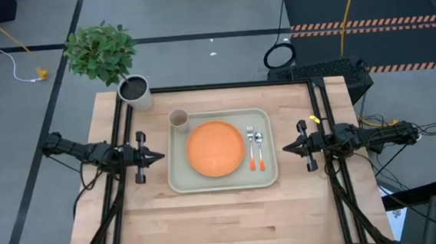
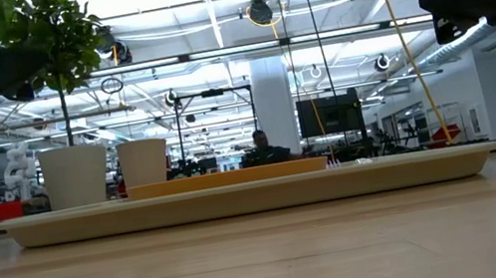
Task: Pick and place plate/cup/fork/spoon on tray
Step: Return to Home Position
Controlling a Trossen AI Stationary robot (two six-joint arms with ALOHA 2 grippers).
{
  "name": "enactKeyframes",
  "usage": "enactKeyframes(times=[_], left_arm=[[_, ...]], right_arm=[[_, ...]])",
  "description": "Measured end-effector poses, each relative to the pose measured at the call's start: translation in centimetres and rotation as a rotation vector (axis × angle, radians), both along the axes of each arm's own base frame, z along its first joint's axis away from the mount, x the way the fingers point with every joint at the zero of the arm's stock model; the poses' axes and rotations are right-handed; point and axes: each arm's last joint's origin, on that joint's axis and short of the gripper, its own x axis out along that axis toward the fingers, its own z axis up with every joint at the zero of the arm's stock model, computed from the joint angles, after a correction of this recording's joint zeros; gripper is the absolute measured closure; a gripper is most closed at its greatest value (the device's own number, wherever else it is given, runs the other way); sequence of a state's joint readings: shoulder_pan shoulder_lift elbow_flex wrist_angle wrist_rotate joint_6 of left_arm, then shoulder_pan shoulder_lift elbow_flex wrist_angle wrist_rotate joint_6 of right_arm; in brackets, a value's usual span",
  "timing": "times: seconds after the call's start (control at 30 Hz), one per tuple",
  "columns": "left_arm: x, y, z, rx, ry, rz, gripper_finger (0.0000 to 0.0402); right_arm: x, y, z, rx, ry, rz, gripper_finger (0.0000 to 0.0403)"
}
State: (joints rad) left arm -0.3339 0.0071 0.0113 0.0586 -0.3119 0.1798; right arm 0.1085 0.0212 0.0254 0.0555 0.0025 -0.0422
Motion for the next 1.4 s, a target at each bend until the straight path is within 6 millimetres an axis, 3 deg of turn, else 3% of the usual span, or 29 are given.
enactKeyframes(times=[1.07,1.4], left_arm=[[0.4,2.2,-0.3,0.037,0.031,0.065,0.0398],[0.4,2.6,-0.3,0.037,0.033,0.106,0.0381]], right_arm=[[0.0,0.0,0.4,0.001,-0.038,0.0,0.0403],[0.0,0.0,0.4,0.001,-0.038,0.0,0.0403]])
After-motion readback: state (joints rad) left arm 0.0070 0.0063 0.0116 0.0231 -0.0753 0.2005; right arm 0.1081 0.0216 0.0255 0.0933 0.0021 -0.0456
